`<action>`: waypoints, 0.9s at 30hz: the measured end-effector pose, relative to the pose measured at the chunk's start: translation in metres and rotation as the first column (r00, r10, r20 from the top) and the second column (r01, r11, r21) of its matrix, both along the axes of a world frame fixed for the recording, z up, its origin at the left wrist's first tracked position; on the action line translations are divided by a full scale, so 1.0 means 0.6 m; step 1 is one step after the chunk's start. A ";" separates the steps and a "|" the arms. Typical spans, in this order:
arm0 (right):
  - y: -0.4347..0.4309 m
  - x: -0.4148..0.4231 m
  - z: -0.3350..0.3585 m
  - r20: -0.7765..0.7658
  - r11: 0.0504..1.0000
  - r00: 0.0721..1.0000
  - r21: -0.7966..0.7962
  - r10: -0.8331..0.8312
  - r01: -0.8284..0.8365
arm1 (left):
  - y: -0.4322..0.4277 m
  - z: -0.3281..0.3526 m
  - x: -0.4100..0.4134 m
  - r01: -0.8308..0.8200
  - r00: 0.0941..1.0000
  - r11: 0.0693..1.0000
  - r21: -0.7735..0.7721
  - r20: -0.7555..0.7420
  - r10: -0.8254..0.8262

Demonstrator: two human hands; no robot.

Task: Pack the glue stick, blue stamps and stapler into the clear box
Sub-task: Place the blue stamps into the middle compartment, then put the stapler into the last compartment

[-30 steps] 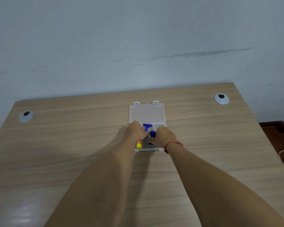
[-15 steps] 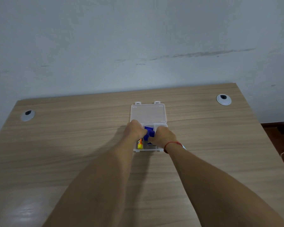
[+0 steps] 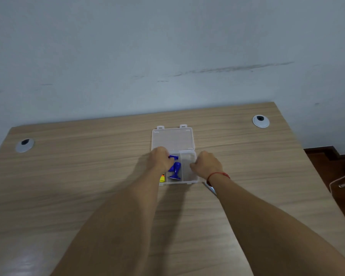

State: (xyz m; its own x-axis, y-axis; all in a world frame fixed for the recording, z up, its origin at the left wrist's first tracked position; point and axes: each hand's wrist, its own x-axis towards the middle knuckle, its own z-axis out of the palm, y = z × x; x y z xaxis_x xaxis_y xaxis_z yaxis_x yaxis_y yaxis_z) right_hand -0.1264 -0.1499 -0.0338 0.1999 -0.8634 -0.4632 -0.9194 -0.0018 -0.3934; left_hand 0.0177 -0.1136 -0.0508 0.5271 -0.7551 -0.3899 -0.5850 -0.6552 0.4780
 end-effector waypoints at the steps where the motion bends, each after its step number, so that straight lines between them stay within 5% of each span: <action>1: -0.001 -0.017 0.001 -0.016 1.000 1.000 -0.004 -0.005 0.005 | -0.001 0.000 -0.007 0.040 0.997 0.999 -0.013 0.064 -0.039; 7: 0.020 -0.104 -0.020 -0.109 1.000 0.994 0.026 0.006 -0.003 | 0.017 -0.025 -0.026 0.214 0.933 0.976 0.045 0.285 -0.218; 18: 0.066 -0.123 -0.057 -0.096 1.000 0.995 0.007 0.004 -0.004 | 0.030 -0.045 -0.035 0.201 0.929 0.979 0.034 0.310 -0.202; 27: 0.021 -0.076 -0.006 0.131 0.991 0.983 -0.028 -0.128 0.133 | 0.031 -0.036 -0.022 0.215 0.947 0.977 0.003 0.244 -0.209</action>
